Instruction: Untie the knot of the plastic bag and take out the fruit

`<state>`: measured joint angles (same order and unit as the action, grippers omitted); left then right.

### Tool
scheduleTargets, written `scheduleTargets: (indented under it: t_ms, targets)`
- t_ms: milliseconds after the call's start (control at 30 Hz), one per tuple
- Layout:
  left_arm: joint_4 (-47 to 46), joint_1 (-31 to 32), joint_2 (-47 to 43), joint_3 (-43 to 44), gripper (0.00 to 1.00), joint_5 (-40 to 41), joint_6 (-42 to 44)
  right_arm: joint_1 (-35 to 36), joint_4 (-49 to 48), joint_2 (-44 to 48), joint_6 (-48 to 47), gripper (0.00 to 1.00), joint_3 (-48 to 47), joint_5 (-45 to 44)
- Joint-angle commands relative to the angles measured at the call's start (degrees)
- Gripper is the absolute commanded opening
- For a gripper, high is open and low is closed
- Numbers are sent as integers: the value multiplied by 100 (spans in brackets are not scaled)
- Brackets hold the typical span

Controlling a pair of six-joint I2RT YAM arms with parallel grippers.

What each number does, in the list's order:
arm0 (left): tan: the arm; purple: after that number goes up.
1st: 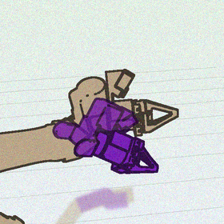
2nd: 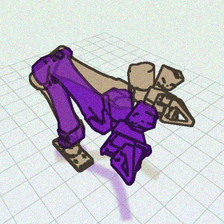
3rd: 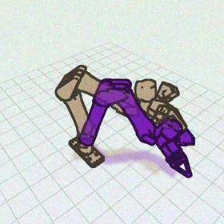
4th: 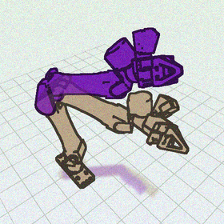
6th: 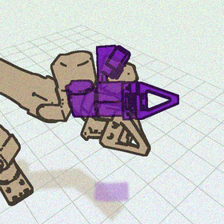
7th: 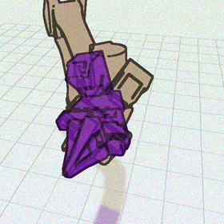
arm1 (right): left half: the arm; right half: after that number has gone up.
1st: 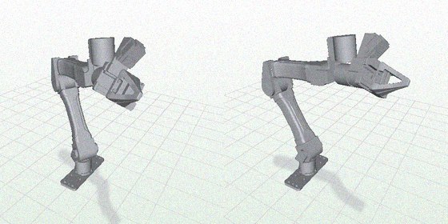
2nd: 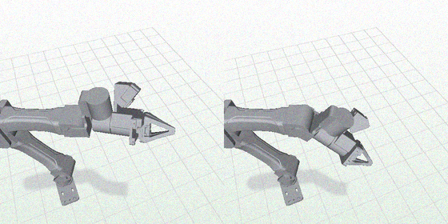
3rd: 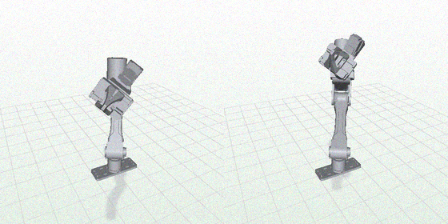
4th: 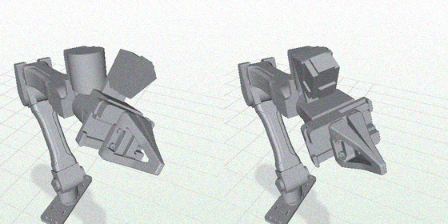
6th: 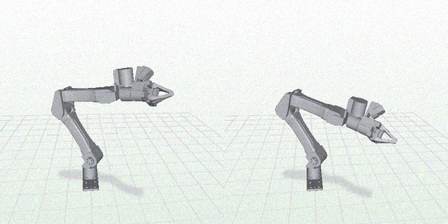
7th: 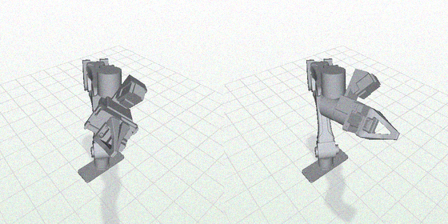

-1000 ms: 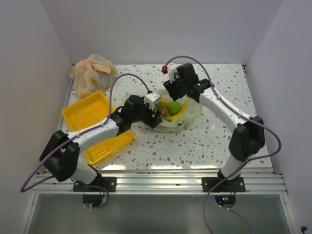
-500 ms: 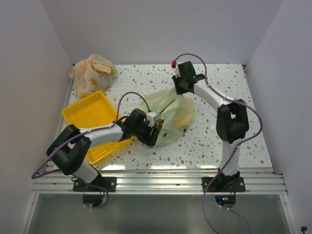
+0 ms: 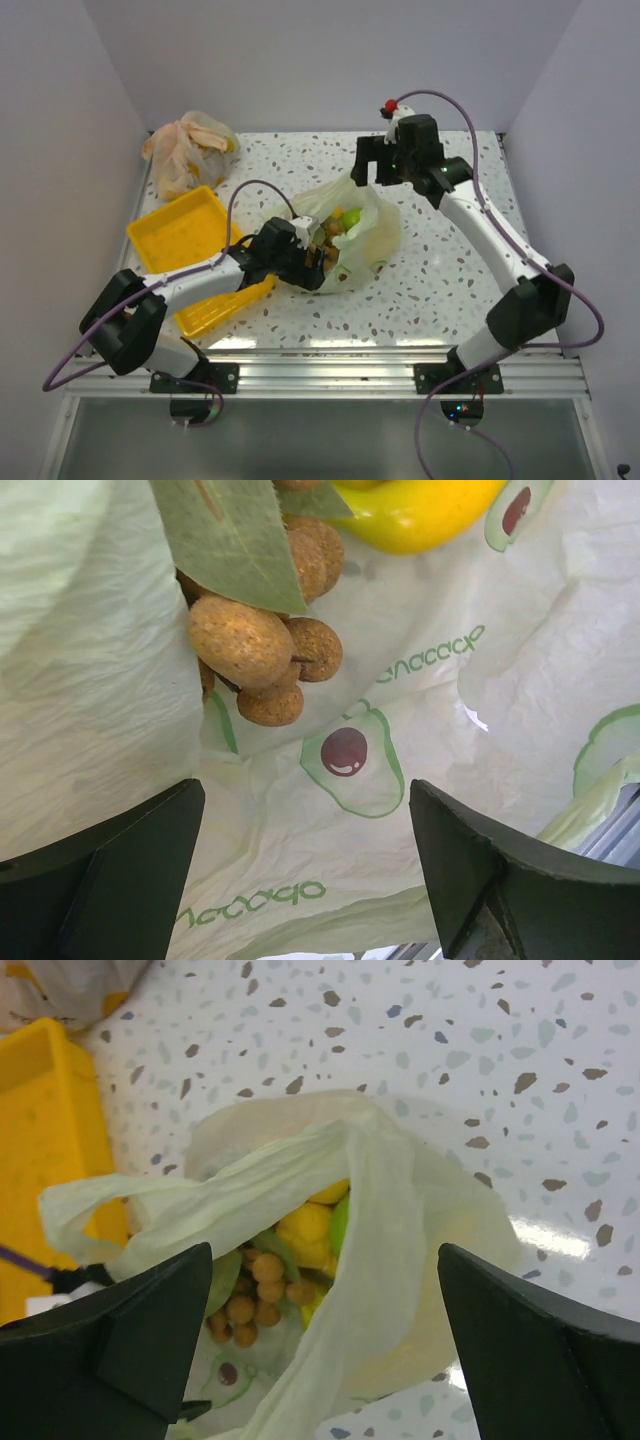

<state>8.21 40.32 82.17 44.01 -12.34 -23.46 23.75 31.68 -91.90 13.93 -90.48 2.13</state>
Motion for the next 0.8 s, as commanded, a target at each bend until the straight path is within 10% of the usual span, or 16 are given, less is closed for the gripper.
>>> scheduleTargets:
  t_ms: [0,233,433,767]
  targets:
    - [-117,20,-184,161,90,416,-255,270,154,496,644,98,530,306]
    - [-249,20,-96,161,90,882,-606,508,84,1463,988,83,2530,95]
    - [-381,12,53,204,90,1532,-923,-45,-372,1938,1041,16,4315,-108]
    - [-452,-365,475,1283,92,2086,-739,-415,-1094,1763,1147,8,4732,270]
